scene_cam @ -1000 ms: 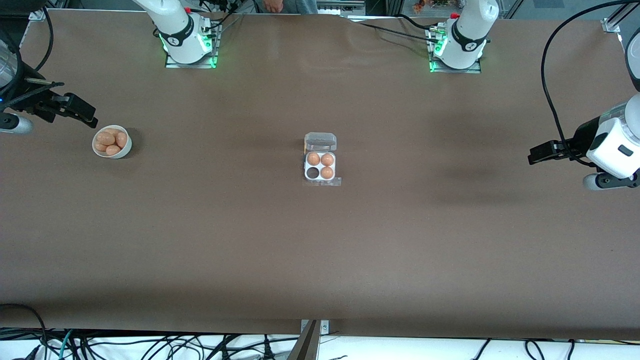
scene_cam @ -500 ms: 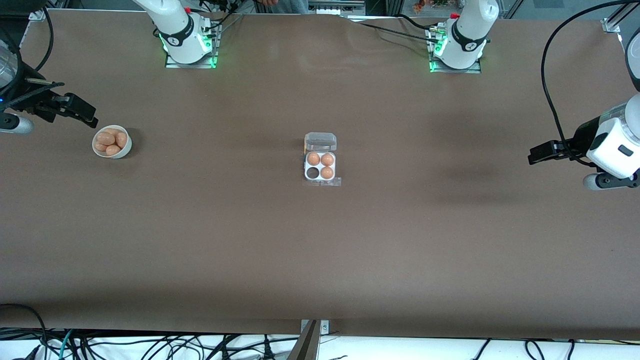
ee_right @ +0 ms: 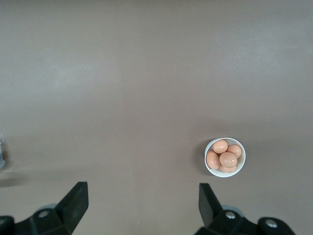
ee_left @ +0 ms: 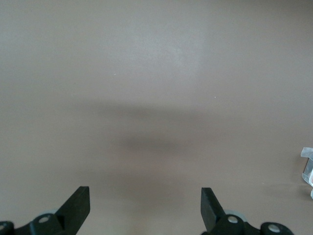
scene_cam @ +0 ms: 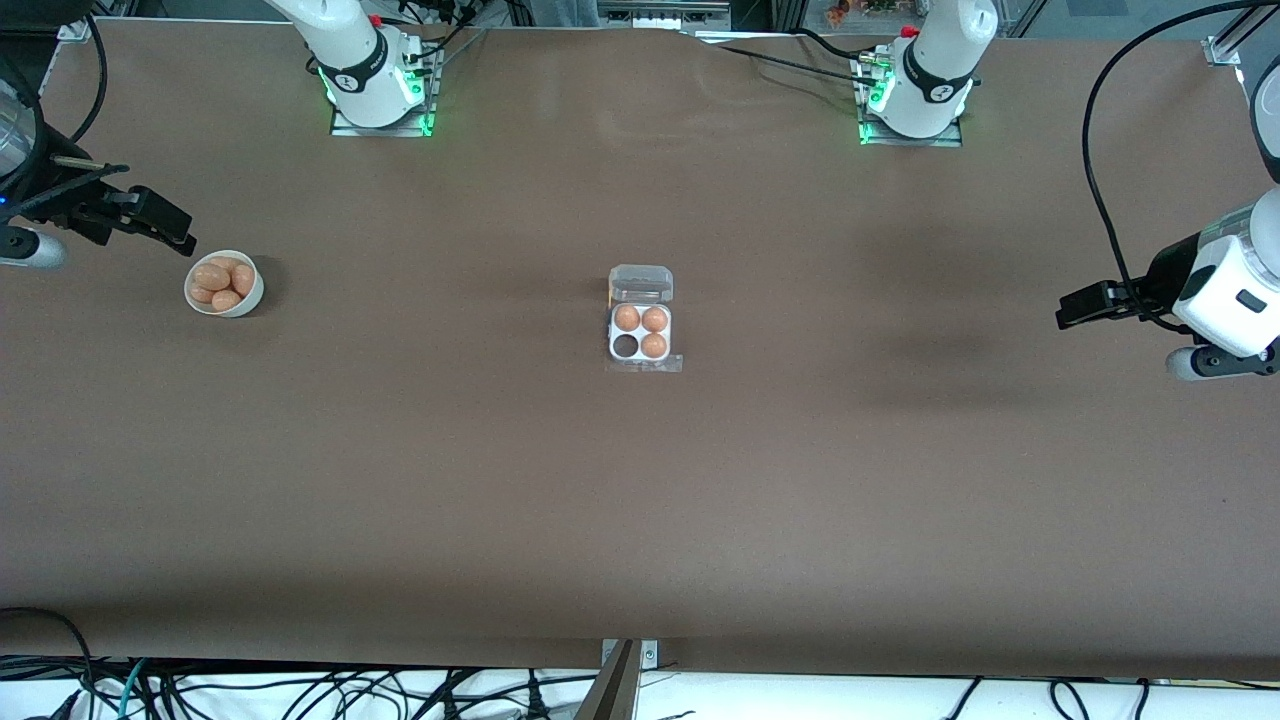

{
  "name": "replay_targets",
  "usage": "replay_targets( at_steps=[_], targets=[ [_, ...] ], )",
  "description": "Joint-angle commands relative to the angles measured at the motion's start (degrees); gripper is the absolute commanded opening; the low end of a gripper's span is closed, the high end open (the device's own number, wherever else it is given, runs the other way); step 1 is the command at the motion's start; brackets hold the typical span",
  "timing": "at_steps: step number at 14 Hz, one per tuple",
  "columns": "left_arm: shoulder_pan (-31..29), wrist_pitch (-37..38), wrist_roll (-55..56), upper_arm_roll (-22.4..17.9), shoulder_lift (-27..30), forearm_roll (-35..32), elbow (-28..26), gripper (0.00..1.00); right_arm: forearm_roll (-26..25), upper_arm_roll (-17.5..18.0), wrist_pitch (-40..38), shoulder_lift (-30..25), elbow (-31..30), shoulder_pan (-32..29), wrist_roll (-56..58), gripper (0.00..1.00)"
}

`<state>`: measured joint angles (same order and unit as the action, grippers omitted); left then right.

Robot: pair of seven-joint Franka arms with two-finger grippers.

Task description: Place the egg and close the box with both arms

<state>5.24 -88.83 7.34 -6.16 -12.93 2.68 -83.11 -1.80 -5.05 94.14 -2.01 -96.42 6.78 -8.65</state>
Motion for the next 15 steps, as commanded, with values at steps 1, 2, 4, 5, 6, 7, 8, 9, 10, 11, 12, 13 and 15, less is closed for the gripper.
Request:
replay_targets(
  at_steps=[1, 2, 4, 5, 6, 7, 8, 9, 10, 11, 12, 13, 15],
  targets=[
    [-0.2, 0.2, -1.0, 0.0, 0.4, 0.2, -0.1, 1.0, 0.1, 0.0, -0.3, -0.3, -0.5, 0.0, 0.8, 1.0],
    [-0.2, 0.2, -1.0, 0.1, 0.4, 0.2, -0.1, 1.0, 0.1, 0.0, -0.4, 0.1, -0.5, 0.0, 1.0, 1.0],
    [-0.2, 0.2, -1.0, 0.1, 0.4, 0.2, -0.1, 1.0, 0.1, -0.9, -0.4, 1.9, -0.4, -0.5, 5.5, 1.0],
    [-0.3, 0.2, -1.0, 0.1, 0.3, 0.2, -0.1, 1.0, 0.1, -2.9, -0.7, 3.4, -0.5, -0.4, 10.4, 1.0],
    [-0.3, 0.2, -0.9, 0.1, 0.4, 0.2, -0.1, 1.0, 0.1, -4.7, -1.8, 4.5, -0.5, -0.5, 14.7, 1.0],
    [-0.3, 0.2, -1.0, 0.0, 0.4, 0.2, -0.1, 1.0, 0.1, -6.7, -2.1, 6.2, -0.6, -0.5, 17.0, 1.0],
    [-0.3, 0.2, -1.0, 0.1, 0.4, 0.2, -0.1, 1.0, 0.1, -8.6, -2.4, 8.4, -1.0, -0.5, 17.4, 1.0],
    [-0.3, 0.2, -1.0, 0.0, 0.4, 0.2, -0.1, 1.0, 0.0, -9.4, -2.4, 11.1, -1.5, -0.5, 17.4, 1.0],
    [-0.3, 0.2, -1.0, 0.1, 0.4, 0.2, -0.1, 1.0, -0.5, -10.1, -2.2, 13.5, -1.8, -0.7, 17.4, 1.0],
    [-0.3, 0.2, -1.0, 0.0, 0.4, 0.2, -0.1, 1.0, -0.7, -11.2, -1.9, 15.4, -2.0, -0.7, 17.4, 1.0],
    [-0.3, 0.2, -1.0, 0.1, 0.4, 0.2, -0.1, 1.0, -0.7, -12.3, -0.4, 15.9, -3.8, -0.7, 17.5, 1.0],
    [-0.3, 0.2, -0.9, 0.0, 0.4, 0.2, -0.1, 1.0, -0.7, -13.2, 4.1, 15.3, -7.4, -0.8, 18.9, 1.0],
    [-0.3, 0.2, -0.9, 0.1, 0.4, 0.2, -0.1, 1.0, -0.7, -16.0, 15.5, 13.1, -17.7, -0.8, 23.3, 1.0]
  ],
)
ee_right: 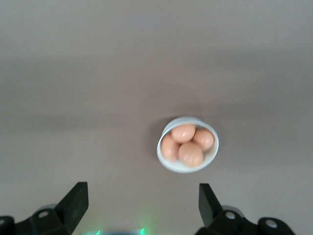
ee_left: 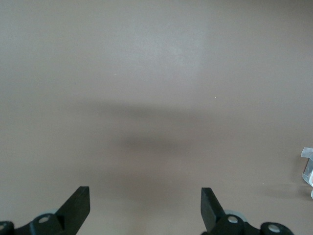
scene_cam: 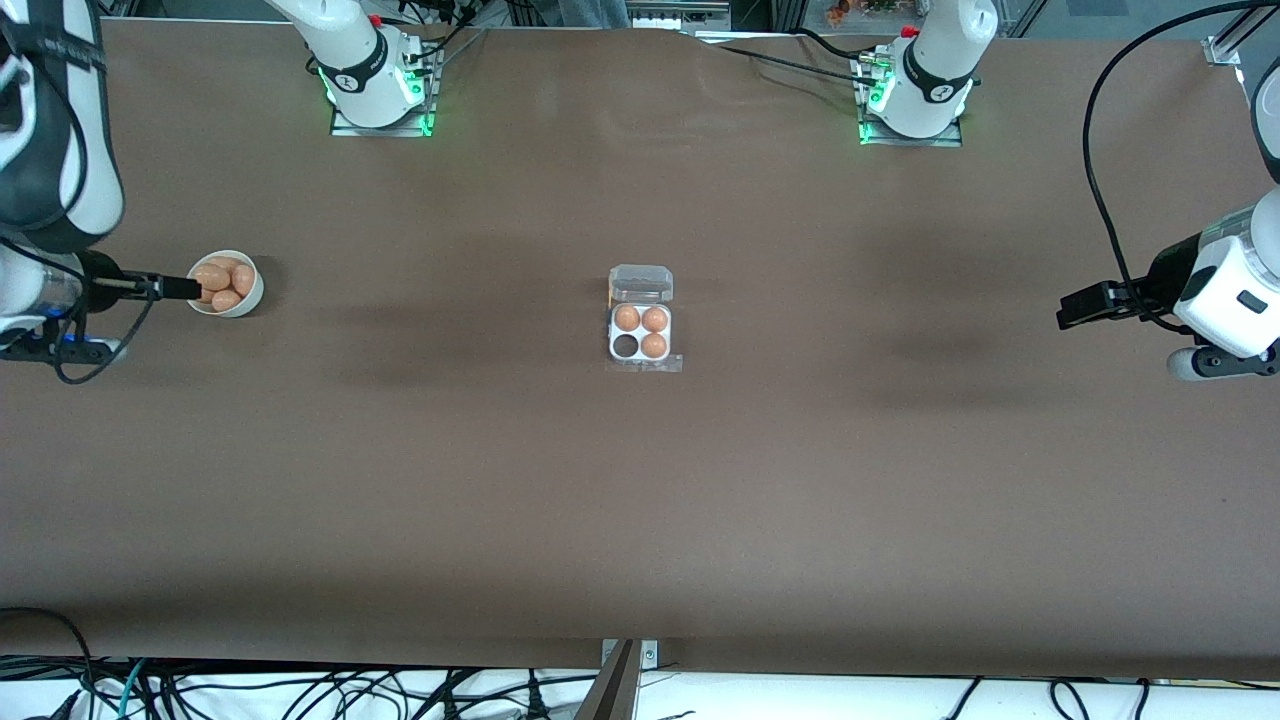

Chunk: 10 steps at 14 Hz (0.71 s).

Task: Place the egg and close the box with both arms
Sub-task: 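Lower the right gripper into the white bowl and grasp a brown egg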

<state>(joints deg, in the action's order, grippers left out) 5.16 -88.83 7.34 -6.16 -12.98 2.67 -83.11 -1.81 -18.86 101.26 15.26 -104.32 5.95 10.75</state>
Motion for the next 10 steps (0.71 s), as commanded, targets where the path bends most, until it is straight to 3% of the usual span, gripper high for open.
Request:
replay_targets(
  at_steps=[1, 4, 10],
  targets=[
    [-0.2, 0.2, -1.0, 0.0, 0.4, 0.2, -0.1, 1.0, -0.7, -3.8, 13.3, -4.5, -13.9, 0.0, 6.5, 1.0],
    [-0.2, 0.2, -1.0, 0.1, 0.4, 0.2, -0.1, 1.0, -0.1, -7.0, 21.6, -4.4, -21.1, 0.0, 11.1, 1.0],
    [-0.2, 0.2, -1.0, 0.1, 0.4, 0.2, -0.1, 1.0, -0.1, -7.1, 22.0, -2.1, -22.6, -0.1, 11.8, 1.0]
  ],
)
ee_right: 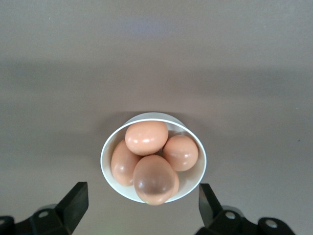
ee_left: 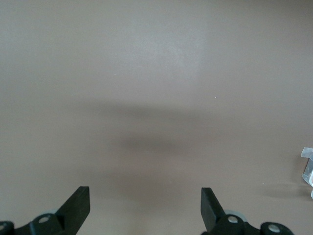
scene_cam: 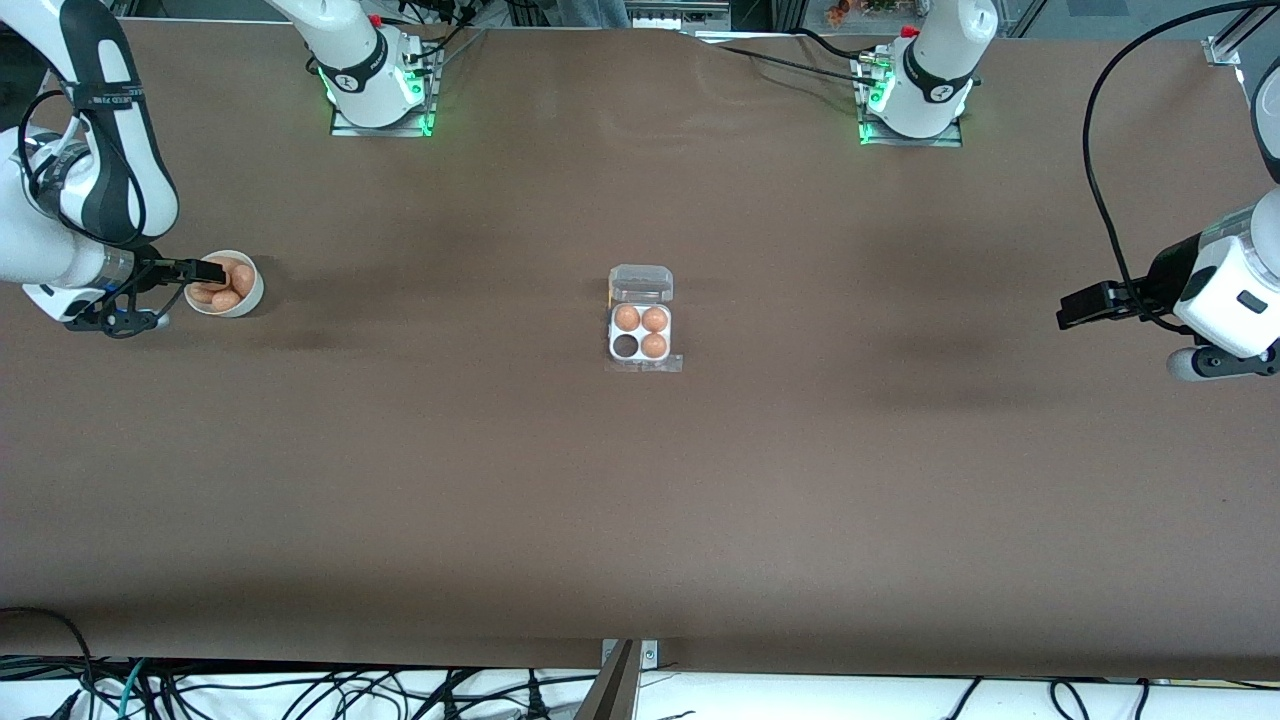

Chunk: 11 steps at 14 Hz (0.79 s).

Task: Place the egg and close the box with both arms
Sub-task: 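Lower the right gripper into the white bowl and grasp a brown egg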

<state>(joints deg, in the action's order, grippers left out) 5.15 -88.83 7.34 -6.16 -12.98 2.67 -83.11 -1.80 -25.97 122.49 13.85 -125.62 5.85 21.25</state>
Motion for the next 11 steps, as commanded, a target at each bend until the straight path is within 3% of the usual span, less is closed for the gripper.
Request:
replay_targets(
  at_steps=[1, 8, 11],
  targets=[
    [-0.2, 0.2, -1.0, 0.1, 0.4, 0.2, -0.1, 1.0, -0.4, 0.0, 0.9, -0.1, -1.2, 0.0, 1.5, 1.0],
    [-0.2, 0.2, -0.9, 0.1, 0.4, 0.2, -0.1, 1.0, -0.5, 0.0, 2.0, 3.4, -0.8, -0.5, 2.2, 0.99],
    [-0.3, 0.2, -1.0, 0.1, 0.4, 0.2, -0.1, 1.0, -0.5, 0.0, 2.1, 4.0, -0.6, -0.7, 2.2, 0.85]
  ],
)
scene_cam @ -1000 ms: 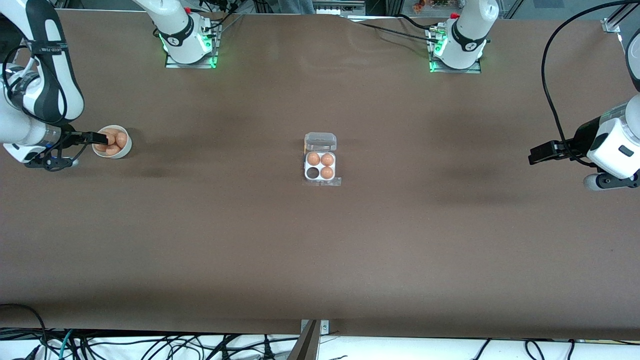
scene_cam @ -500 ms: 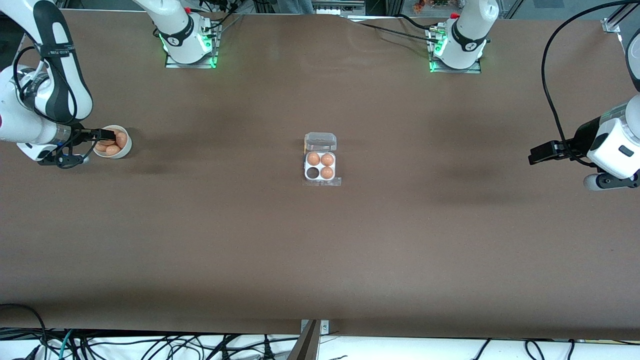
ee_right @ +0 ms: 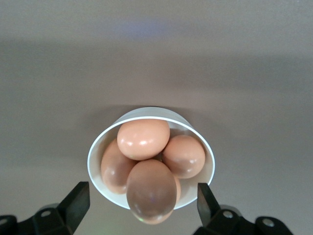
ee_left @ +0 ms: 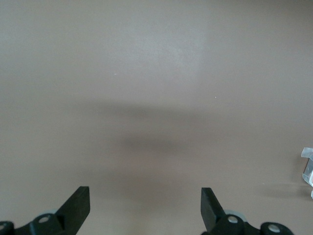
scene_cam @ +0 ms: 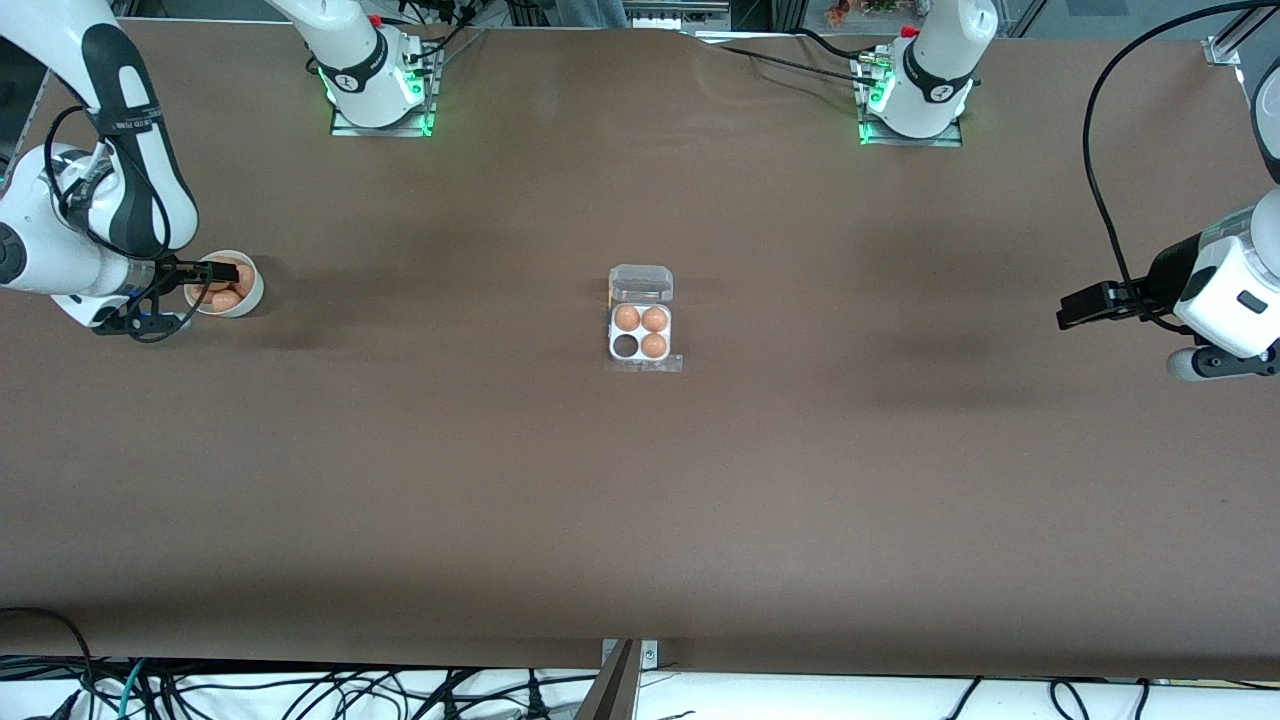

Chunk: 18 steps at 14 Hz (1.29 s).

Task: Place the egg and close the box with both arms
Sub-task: 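Lower the right gripper into the white bowl and grasp a brown egg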

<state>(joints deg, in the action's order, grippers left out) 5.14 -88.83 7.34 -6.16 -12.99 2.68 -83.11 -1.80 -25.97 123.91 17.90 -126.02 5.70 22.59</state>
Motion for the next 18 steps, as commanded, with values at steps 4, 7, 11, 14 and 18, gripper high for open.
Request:
replay_targets(
  at_steps=[4, 7, 11, 14, 18],
  targets=[
    [-0.2, 0.2, -1.0, 0.1, 0.4, 0.2, -0.1, 1.0, -0.3, 0.1, 0.7, -0.1, -0.1, -0.6, 0.8, 0.57],
    [-0.2, 0.2, -0.9, 0.1, 0.3, 0.2, -0.1, 1.0, 0.0, 0.1, 0.7, -0.1, -0.1, -0.7, 0.7, 0.48],
    [-0.2, 0.2, -1.0, 0.0, 0.3, 0.2, -0.1, 1.0, 0.1, 0.1, -0.2, 0.0, 0.8, -0.6, 0.6, 0.36],
    [-0.2, 0.2, -0.9, 0.1, 0.3, 0.2, -0.1, 1.0, 0.1, 0.3, -3.2, -0.1, 3.8, 0.0, 0.2, 0.33],
    [-0.3, 0.2, -0.9, 0.1, 0.2, 0.2, -0.1, 1.0, 0.1, 0.9, -14.6, 0.0, 12.5, 3.4, -3.0, 0.31]
  ],
)
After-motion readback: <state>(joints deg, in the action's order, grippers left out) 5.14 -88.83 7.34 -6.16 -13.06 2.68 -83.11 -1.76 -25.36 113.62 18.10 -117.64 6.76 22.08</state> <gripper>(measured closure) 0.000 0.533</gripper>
